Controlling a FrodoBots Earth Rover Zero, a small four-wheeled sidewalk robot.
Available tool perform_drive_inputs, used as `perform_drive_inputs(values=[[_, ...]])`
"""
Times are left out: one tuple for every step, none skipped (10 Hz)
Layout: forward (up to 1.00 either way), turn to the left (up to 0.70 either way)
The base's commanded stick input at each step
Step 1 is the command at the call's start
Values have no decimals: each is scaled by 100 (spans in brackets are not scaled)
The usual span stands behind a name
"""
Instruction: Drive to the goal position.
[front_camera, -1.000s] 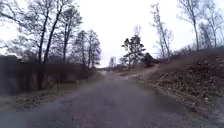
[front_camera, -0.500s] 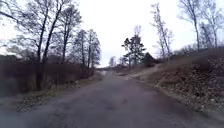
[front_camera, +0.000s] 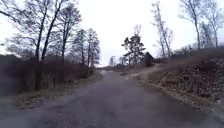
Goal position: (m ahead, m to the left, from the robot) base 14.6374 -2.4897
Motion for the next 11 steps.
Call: perform_drive_inputs(values=[[50,0],[50,0],[50,0],[50,0],[50,0],[50,0],[50,0],[50,0],[50,0],[50,0],[50,0]])
